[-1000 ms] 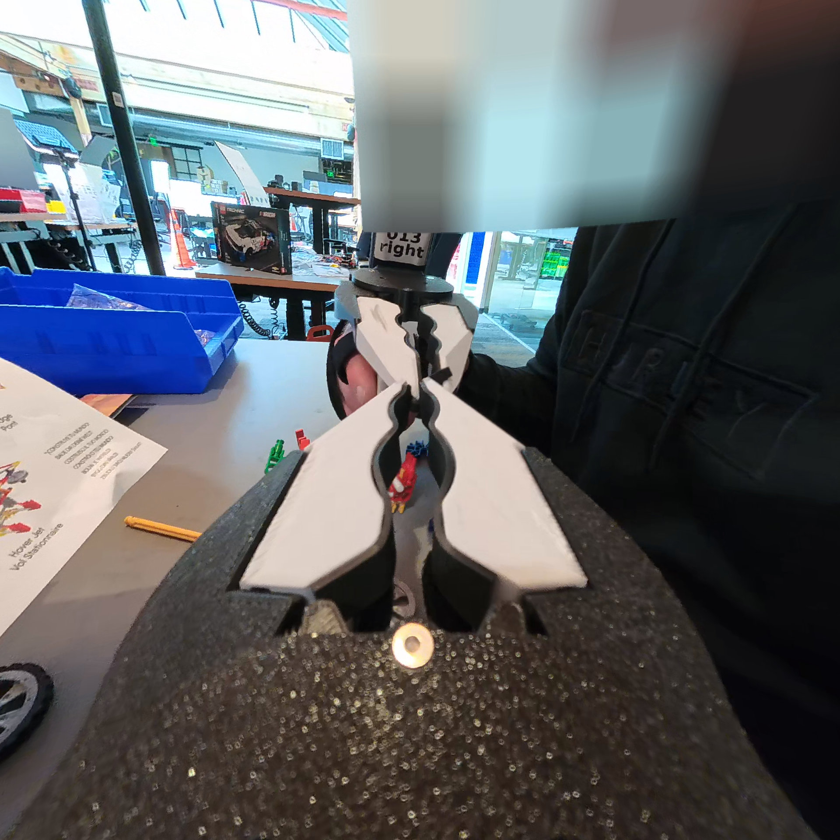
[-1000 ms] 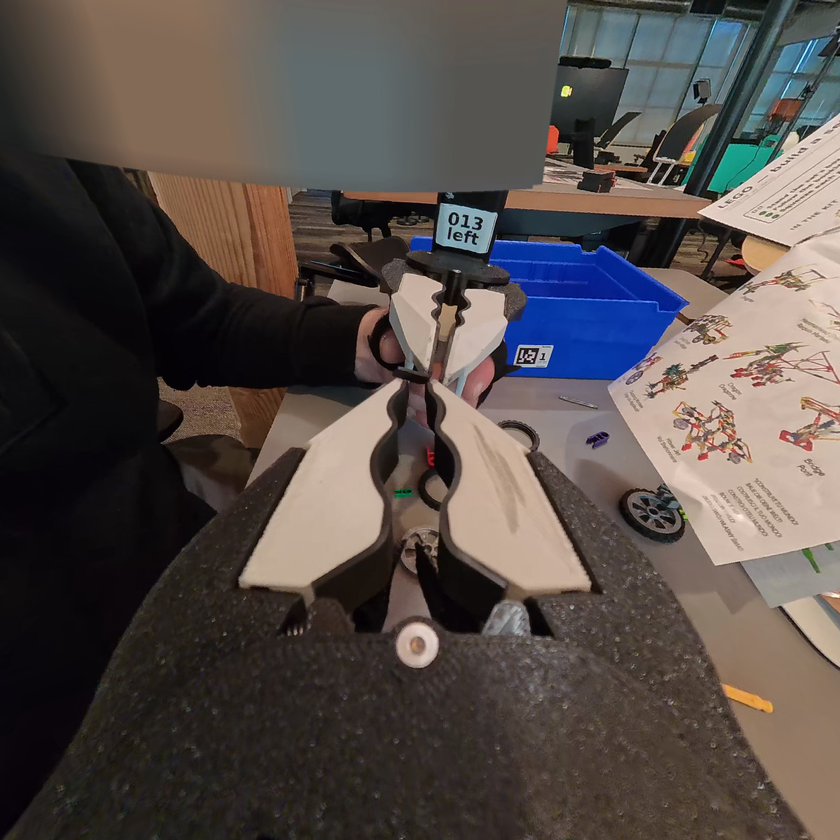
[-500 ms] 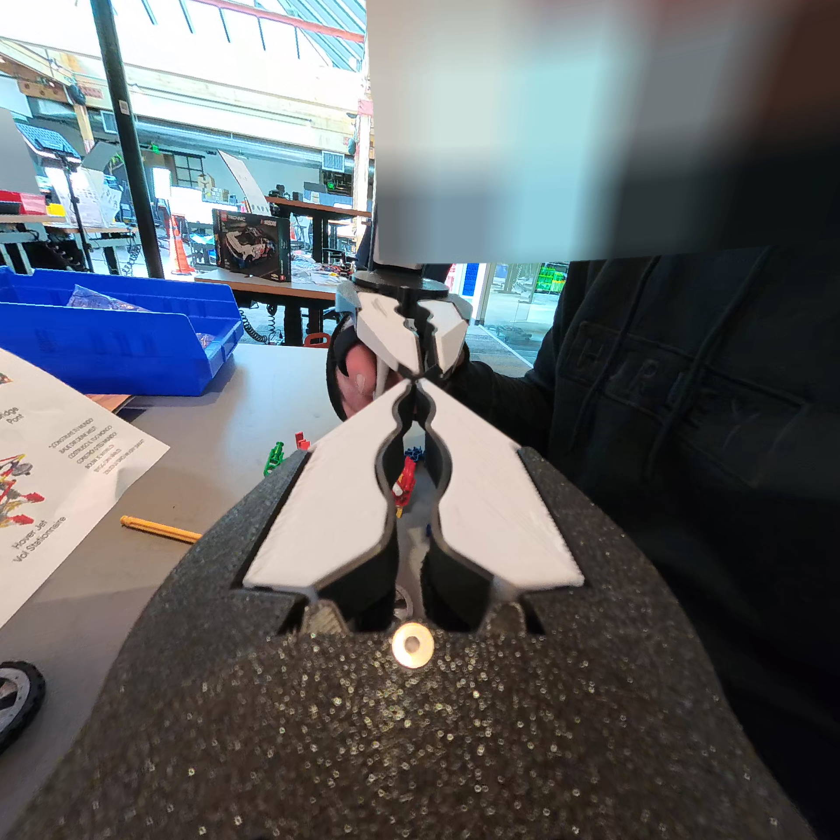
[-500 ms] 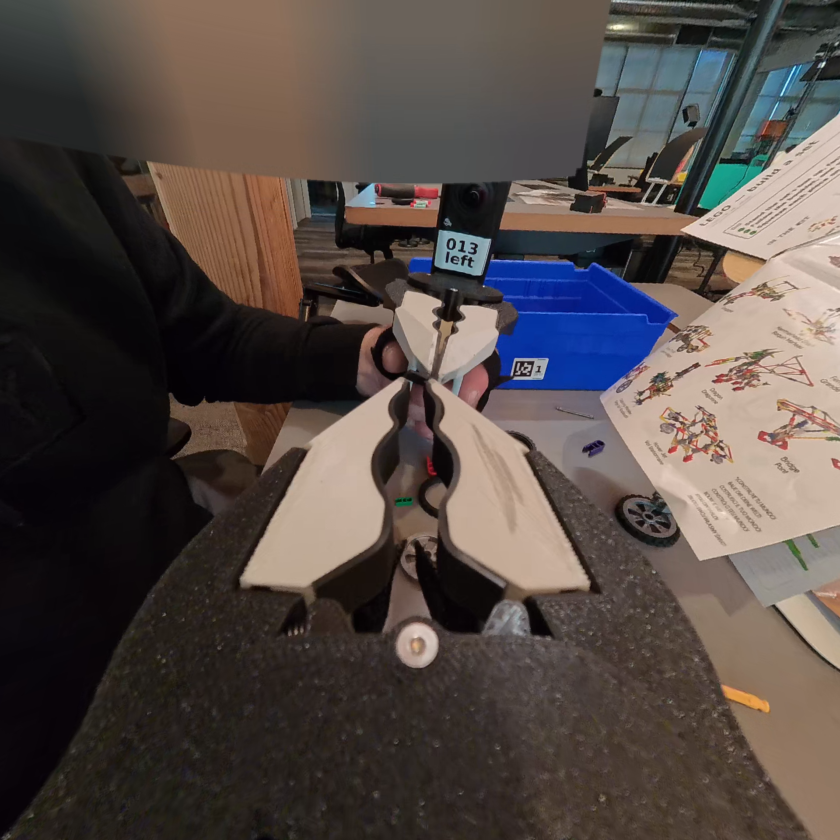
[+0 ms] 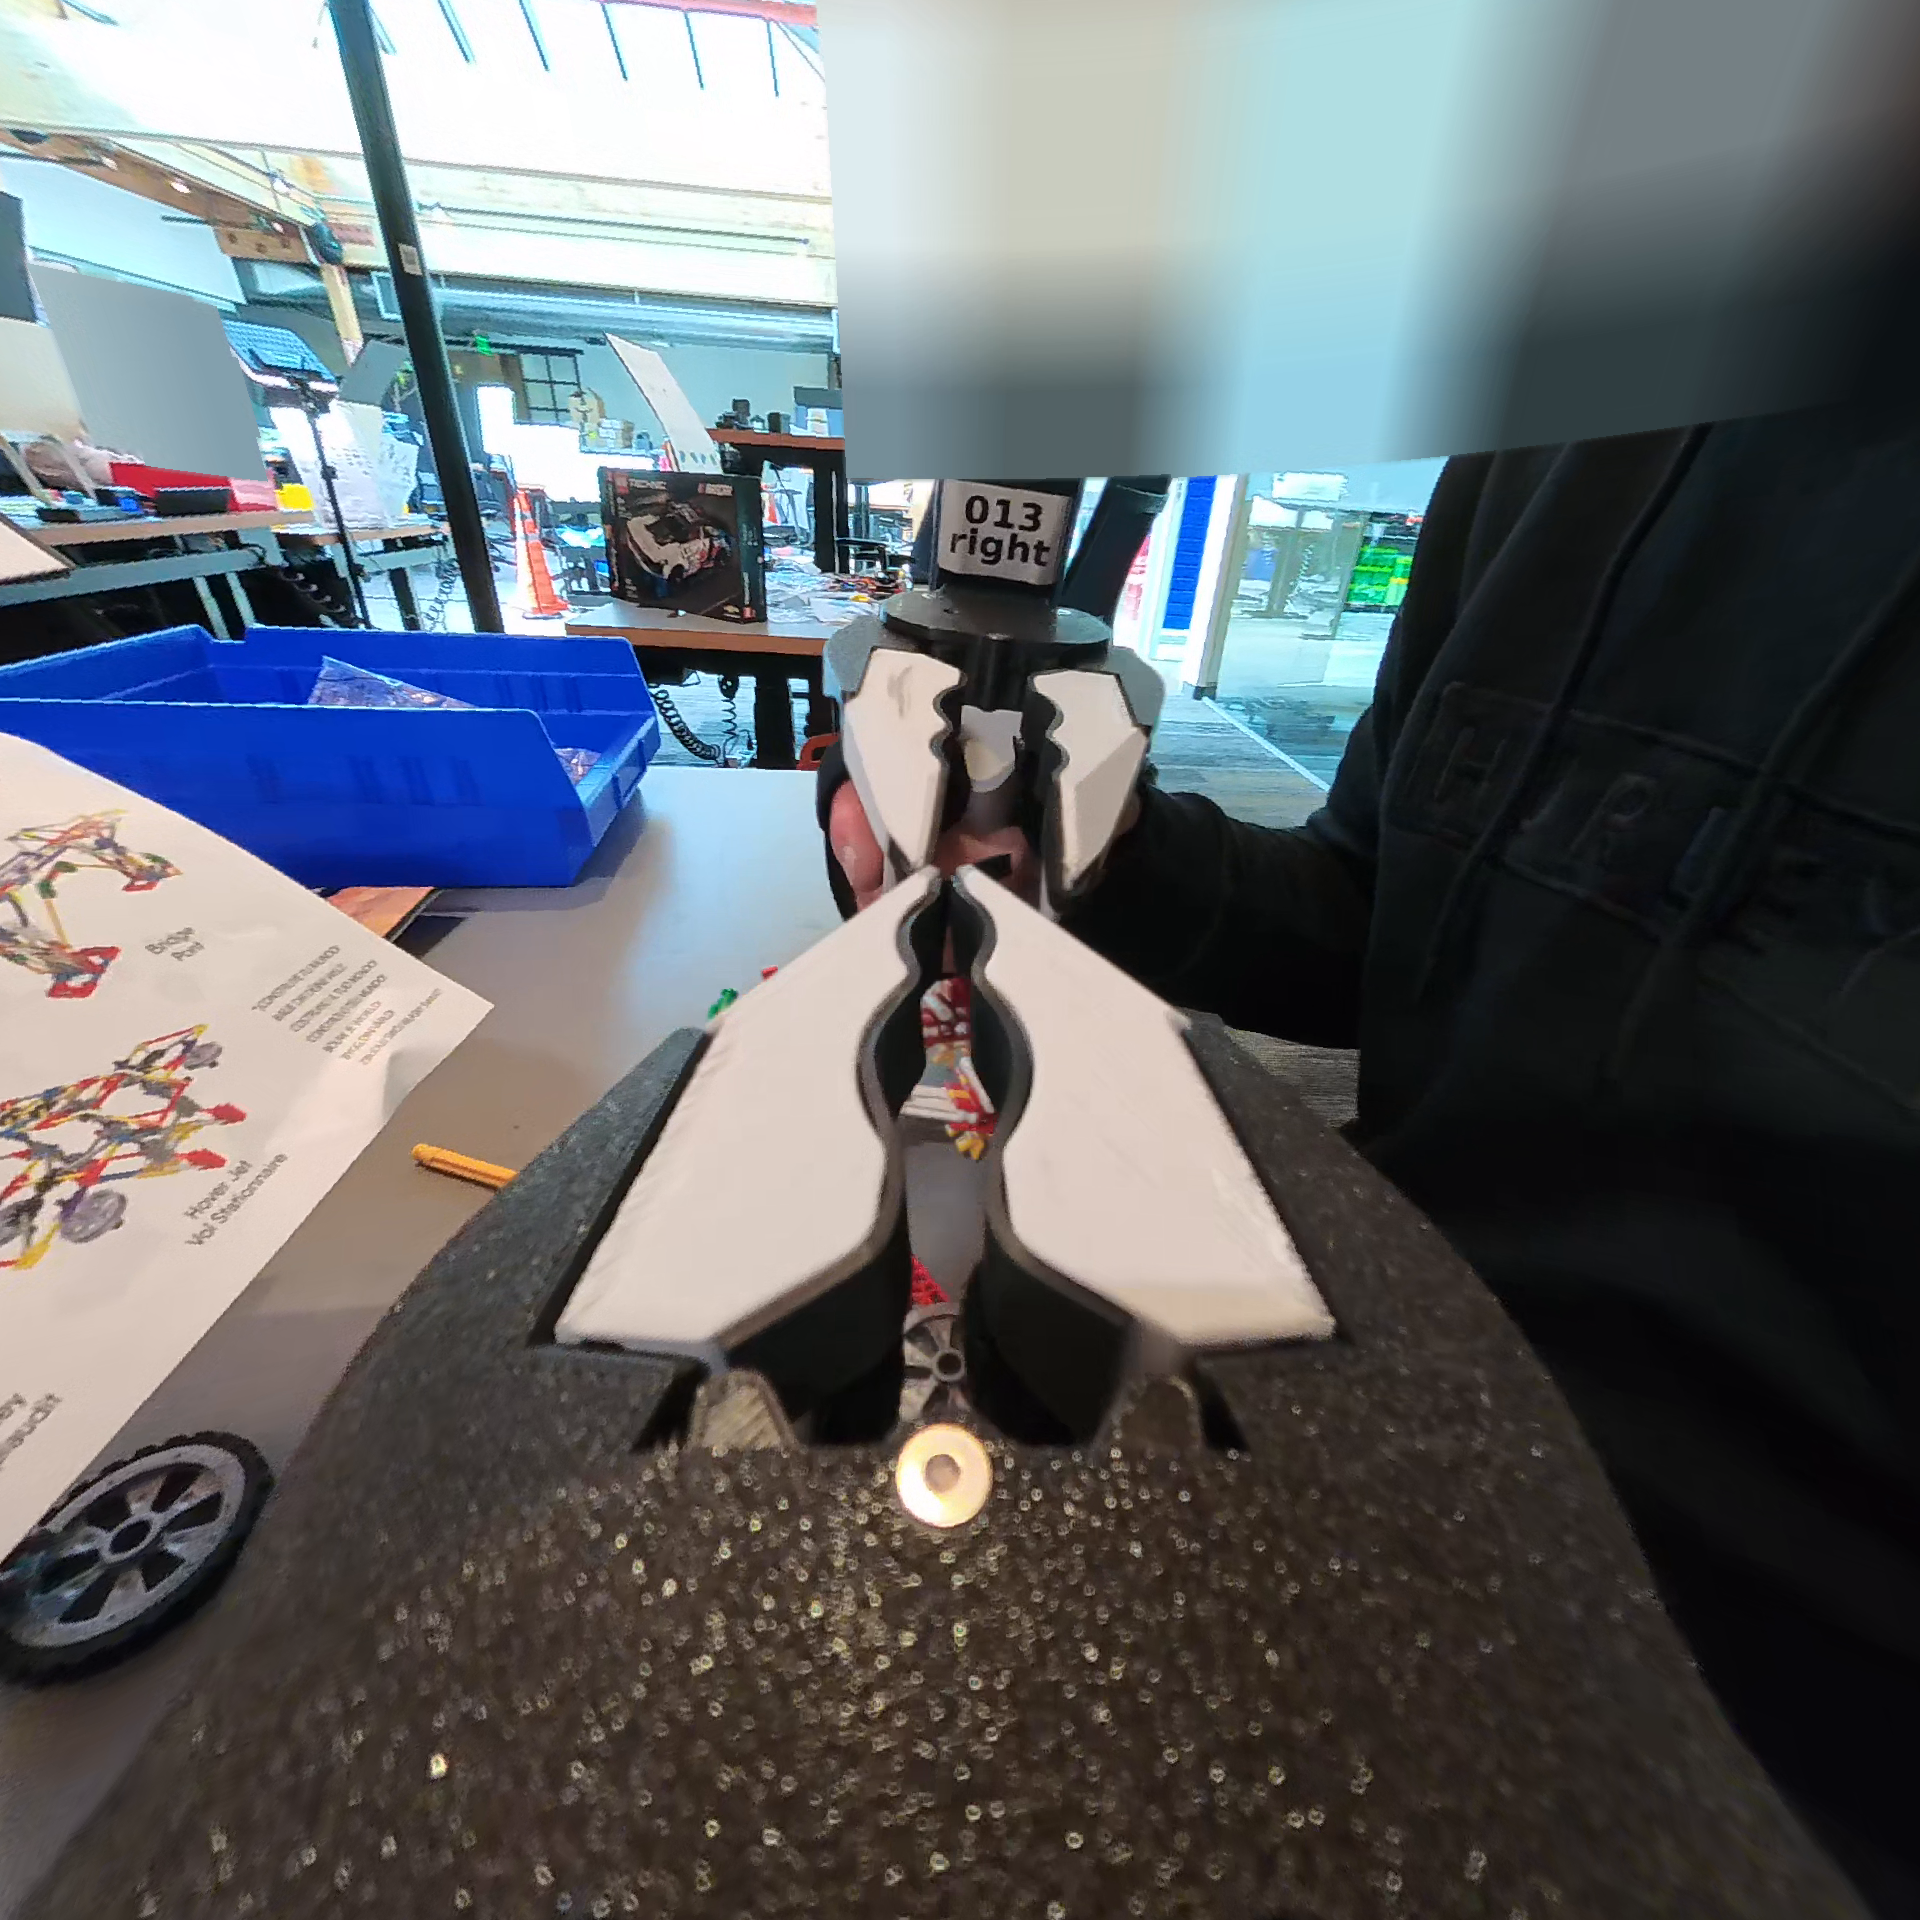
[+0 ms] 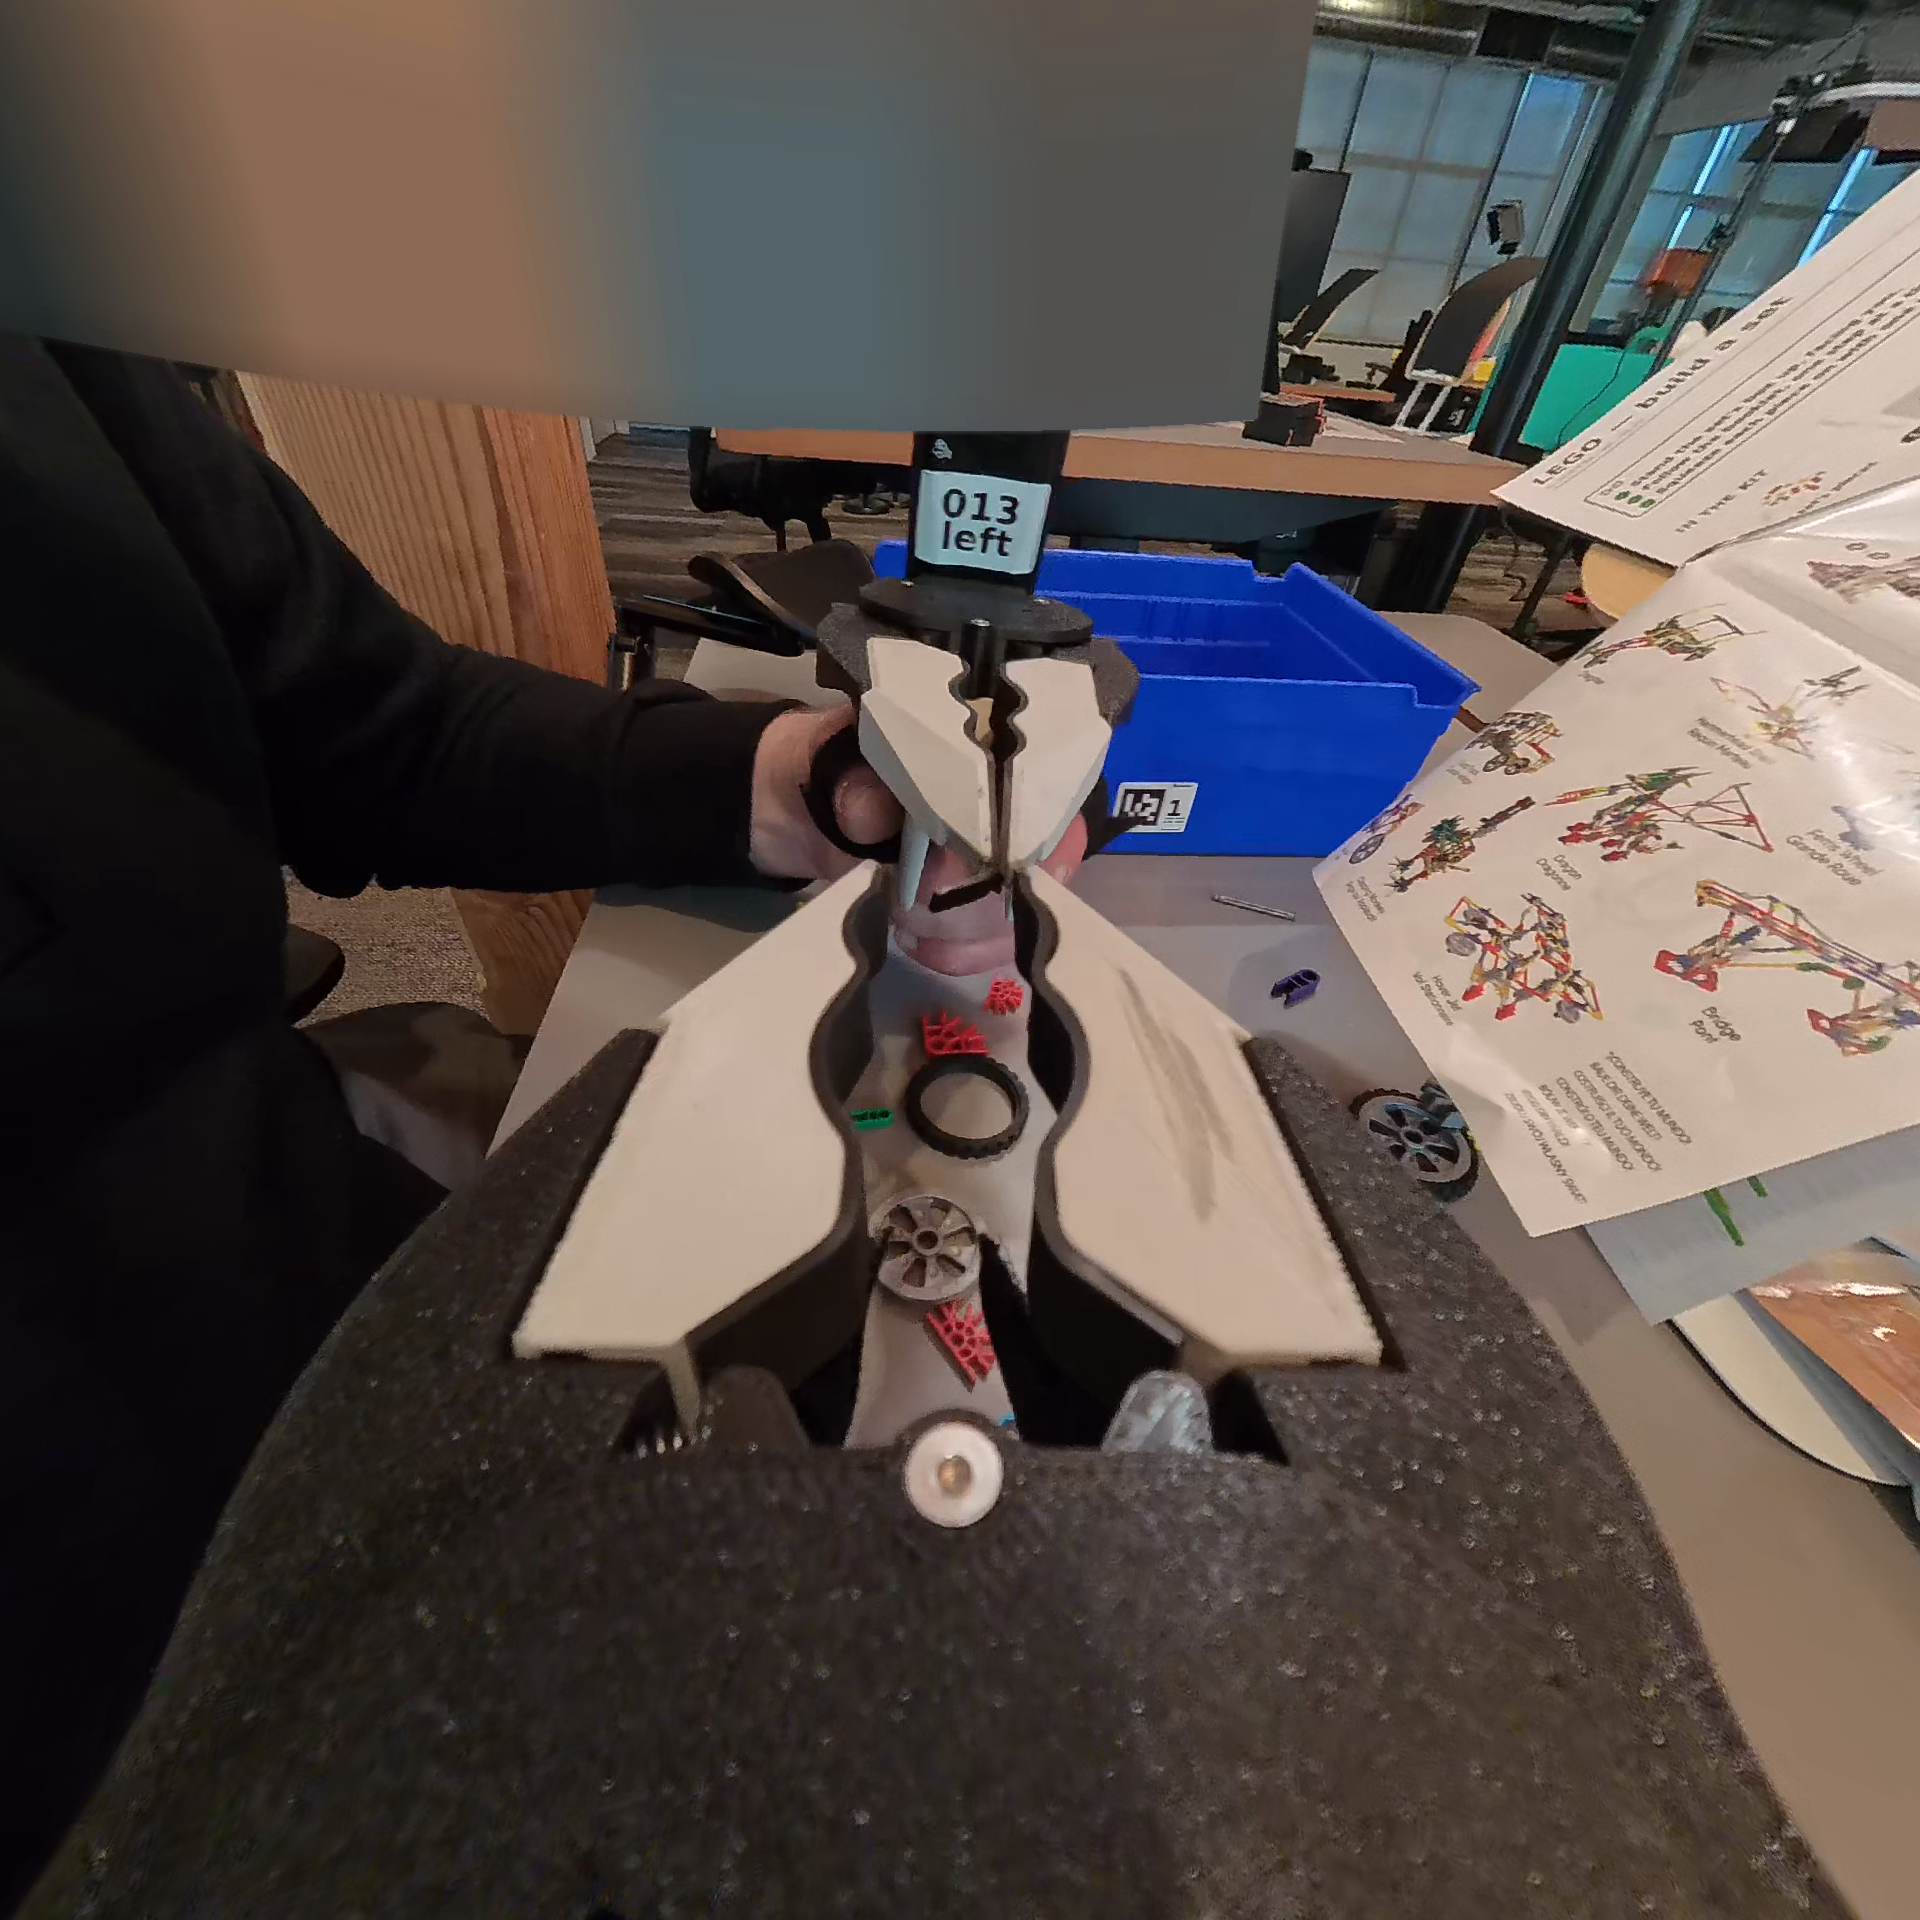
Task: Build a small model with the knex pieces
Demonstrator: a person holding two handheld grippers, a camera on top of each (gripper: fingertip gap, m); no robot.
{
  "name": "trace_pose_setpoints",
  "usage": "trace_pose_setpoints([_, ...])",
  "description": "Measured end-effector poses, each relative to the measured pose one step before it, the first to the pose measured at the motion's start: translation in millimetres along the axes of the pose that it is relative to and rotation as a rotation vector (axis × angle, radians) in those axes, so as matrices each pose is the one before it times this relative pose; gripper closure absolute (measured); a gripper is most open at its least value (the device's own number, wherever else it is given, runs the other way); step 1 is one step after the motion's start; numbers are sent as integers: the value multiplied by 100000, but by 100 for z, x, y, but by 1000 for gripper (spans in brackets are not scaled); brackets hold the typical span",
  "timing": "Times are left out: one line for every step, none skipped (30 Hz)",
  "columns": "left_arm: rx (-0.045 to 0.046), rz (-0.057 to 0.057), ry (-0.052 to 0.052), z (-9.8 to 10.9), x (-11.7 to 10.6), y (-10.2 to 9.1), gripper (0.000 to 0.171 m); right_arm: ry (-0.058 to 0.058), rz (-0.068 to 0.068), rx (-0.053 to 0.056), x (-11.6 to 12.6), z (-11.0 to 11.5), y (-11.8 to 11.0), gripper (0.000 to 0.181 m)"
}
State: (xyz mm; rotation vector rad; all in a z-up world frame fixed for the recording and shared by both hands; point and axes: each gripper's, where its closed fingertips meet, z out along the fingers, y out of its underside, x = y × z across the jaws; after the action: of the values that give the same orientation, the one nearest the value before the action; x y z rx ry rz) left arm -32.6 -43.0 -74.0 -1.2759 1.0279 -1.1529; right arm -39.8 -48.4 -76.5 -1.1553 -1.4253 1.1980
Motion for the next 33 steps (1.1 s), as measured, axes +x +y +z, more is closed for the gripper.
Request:
trace_pose_setpoints([65, 633, -1215, -34, -158, -39, 171, 1118, -256, -137, 176, 10, 27, 158])
trace_pose_setpoints([-603, 843, -1171, 3, -133, 60, 171, 919, -181, -332, 138, 39, 59, 159])
trace_pose_setpoints([-736, 755, -733, 53, -65, 101, 171, 1518, -447, -231, 218, 37, 44, 163])
trace_pose_setpoints([-495, 438, -689, 53, -59, 74, 171, 2485, -734, -632, 371, 29, 136, 169])
trace_pose_setpoints([-422, 134, -479, 20, -77, 90, 171, 2367, -560, -753, 382, -6, 119, 176])
trace_pose_setpoints([131, 86, -1389, 12, -220, -9, 171, 1517, -575, -407, 233, -9, 62, 179])
trace_pose_setpoints([274, 202, -397, -12, -66, -49, 171, 472, -187, -90, 70, 4, 10, 181])
trace_pose_setpoints([90, 301, -255, 20, -23, -31, 171, 359, -716, 14, 14, -10, -41, 181])
trace_pose_setpoints([162, 816, -1292, 47, -127, -40, 171, 965, -1024, -158, 89, -10, -4, 181])
trace_pose_setpoints([-4, 709, -1573, 70, -180, -47, 171, 723, -422, -167, 103, -24, 0, 181])
trace_pose_setpoints([-51, 352, -2567, 134, -326, -68, 171, 1635, -324, -122, 273, -63, 6, 181])
trace_pose_setpoints([170, 419, -2672, 173, -325, -79, 171, 1772, 100, 48, 335, -92, -22, 181])
trace_pose_setpoints([181, 441, -2677, 189, -307, -110, 171, 1666, 264, 135, 330, -83, -31, 181])
trace_pose_setpoints([496, 507, -1921, 158, -199, -166, 171, 1604, -502, 494, 242, -115, -116, 181])
trace_pose_setpoints([58, 442, -2303, 113, -271, -115, 171, 1865, -866, 176, 224, -53, -95, 181])
trace_pose_setpoints([-113, 428, -2415, 114, -299, -60, 171, 2377, -1063, -331, 271, 8, -13, 181])
trace_pose_setpoints([197, 120, -1352, 80, -149, -66, 171, 1770, -1462, -286, 154, -6, -20, 181])
trace_pose_setpoints([480, -731, -638, 77, -86, -95, 171, 1284, -1251, 42, 90, -35, -79, 181])
trace_pose_setpoints([299, -911, -1052, 70, -171, -39, 171, 1444, -770, -132, 130, 0, -31, 181])
trace_pose_setpoints([-265, -436, -1322, 94, -190, 63, 171, 1417, -836, -759, 144, 30, 92, 181])
trace_pose_setpoints([-196, -318, -912, 96, -108, 53, 171, 1030, -1033, -624, 102, -13, 66, 181])
trace_pose_setpoints([343, -641, -1221, 95, -136, -65, 171, 1106, -433, -125, 119, -13, -9, 181])
trace_pose_setpoints([293, -495, -1061, 102, -96, -66, 171, 879, -314, -2, 96, -25, -41, 181])
trace_pose_setpoints([-97, -393, -1036, 131, -80, 12, 171, 660, -720, -246, 80, -42, 10, 181])
trace_pose_setpoints([223, -582, -938, 114, -84, -46, 171, 953, -762, -41, 106, -51, -11, 181])
trace_pose_setpoints([303, -331, -968, 76, -105, -69, 171, 933, -141, 76, 103, 5, -31, 181])
trace_pose_setpoints([-306, -167, -798, 78, -67, -1, 171, 651, -405, -180, 81, -3, 3, 181])
trace_pose_setpoints([-636, 135, -1023, 84, -114, 67, 171, 514, -120, -405, 98, 9, 78, 181])
trace_pose_setpoints([-451, 145, -989, 43, -106, 118, 171, 365, -158, -897, 28, 57, 145, 181])
trace_pose_setpoints([31, -583, -199, 9, 16, 46, 171, 63, -870, -359, -26, -15, 43, 181])
trace_pose_setpoints([128, -225, -351, -7, 16, -46, 171, -35, -573, 162, -66, -24, -48, 181])
trace_pose_setpoints([-321, 797, -1476, 36, -86, 15, 171, 215, -329, -182, -6, 25, 14, 181])
trace_pose_setpoints([-455, 231, -1154, 83, -118, 70, 171, 805, -260, -457, 100, 44, 66, 181])
